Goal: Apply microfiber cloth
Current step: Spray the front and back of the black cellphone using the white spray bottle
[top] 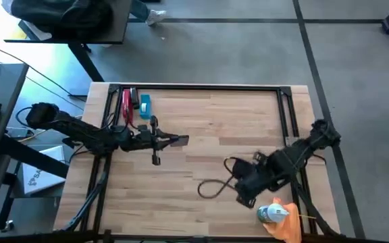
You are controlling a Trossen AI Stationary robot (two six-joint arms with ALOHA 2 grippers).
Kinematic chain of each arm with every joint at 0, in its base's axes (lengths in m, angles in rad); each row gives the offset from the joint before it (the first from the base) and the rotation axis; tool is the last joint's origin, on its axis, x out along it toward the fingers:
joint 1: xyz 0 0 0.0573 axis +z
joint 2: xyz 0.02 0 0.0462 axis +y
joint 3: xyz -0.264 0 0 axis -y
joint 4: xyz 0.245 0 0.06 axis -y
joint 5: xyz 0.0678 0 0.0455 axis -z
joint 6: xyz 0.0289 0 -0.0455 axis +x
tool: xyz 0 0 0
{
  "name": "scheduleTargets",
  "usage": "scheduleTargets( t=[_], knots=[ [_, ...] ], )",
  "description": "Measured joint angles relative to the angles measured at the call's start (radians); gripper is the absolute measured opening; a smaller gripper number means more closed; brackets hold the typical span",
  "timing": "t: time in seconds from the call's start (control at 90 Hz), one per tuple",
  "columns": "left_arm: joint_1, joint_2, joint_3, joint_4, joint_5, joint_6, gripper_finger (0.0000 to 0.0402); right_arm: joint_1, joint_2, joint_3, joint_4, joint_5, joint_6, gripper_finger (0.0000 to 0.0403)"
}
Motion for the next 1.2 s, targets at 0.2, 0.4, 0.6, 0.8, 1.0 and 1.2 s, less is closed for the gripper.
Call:
scheduleTargets(
  t=[0.2, 0.4, 0.6, 0.8, 1.0, 1.2],
  knots=[
    [-0.015, -0.003, 0.001, 0.011, -0.016, -0.022, 0.0017, 0.123, 0.011, -0.001, -0.003, -0.091, 0.071, 0.0110],
    [-0.025, -0.004, 0.001, 0.042, -0.015, 0.008, 0.0017, 0.239, -0.061, -0.002, -0.002, -0.117, 0.309, 0.0110],
    [-0.010, -0.003, 0.002, 0.078, -0.019, 0.043, 0.0017, 0.323, -0.082, -0.003, -0.002, -0.093, 0.131, 0.0109],
    [0.015, -0.004, 0.002, 0.094, -0.021, 0.051, 0.0017, 0.318, -0.056, -0.003, -0.002, -0.065, -0.037, 0.0109],
    [0.022, -0.003, 0.002, 0.084, -0.018, 0.028, 0.0017, 0.341, -0.049, -0.036, -0.003, -0.093, 0.045, 0.0109],
    [0.017, -0.003, 0.002, 0.085, -0.012, 0.027, 0.0017, 0.367, -0.055, -0.133, -0.002, -0.191, 0.115, 0.0109]
  ],
)
